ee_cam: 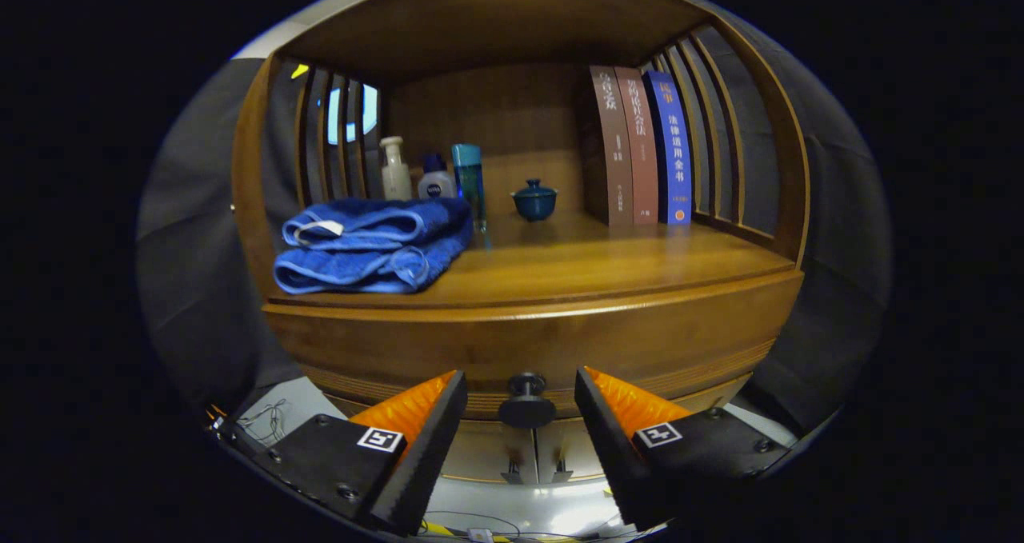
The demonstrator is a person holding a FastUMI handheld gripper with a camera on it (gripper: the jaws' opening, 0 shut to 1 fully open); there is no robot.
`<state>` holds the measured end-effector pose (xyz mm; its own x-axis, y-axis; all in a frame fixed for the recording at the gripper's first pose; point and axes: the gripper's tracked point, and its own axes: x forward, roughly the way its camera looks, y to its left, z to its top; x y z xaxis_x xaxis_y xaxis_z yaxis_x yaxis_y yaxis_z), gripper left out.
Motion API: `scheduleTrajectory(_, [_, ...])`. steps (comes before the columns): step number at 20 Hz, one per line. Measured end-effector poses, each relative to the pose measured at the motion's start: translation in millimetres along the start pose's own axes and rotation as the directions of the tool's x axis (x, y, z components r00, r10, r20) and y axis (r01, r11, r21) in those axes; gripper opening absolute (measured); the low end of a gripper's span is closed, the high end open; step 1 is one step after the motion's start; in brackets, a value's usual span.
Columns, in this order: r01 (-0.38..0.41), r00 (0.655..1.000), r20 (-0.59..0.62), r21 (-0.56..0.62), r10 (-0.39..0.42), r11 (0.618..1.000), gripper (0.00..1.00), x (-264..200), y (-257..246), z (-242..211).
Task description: Pull open the drawer, take out the items inside it, and place them on the countertop above the cabinet.
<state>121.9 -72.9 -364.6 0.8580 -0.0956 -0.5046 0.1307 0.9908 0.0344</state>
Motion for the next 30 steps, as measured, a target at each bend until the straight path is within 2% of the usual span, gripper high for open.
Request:
scheduleTrajectory(1, [0.001,1.000,-0.015,0.001,-0.001,1.000,0.89,6,-1,-5])
scheduleTrajectory(3, [0.011,0.999,-0.036,-0.002,-0.011,1.000,0.79,14,-4,-14])
scheduleTrajectory(6, [0.012,0.998,-0.060,0.003,-0.012,1.000,0.54,22,-5,-25])
scheduleTrajectory(10, [0.016,0.998,-0.056,-0.013,-0.017,1.000,0.32,24,-6,-25])
scheduleTrajectory(19, [0.015,0.997,-0.069,-0.036,-0.017,0.999,0.32,6,-5,-28])
scheduleTrajectory(30, [0.014,0.992,-0.122,-0.019,-0.016,1.000,0.32,-77,-5,-55])
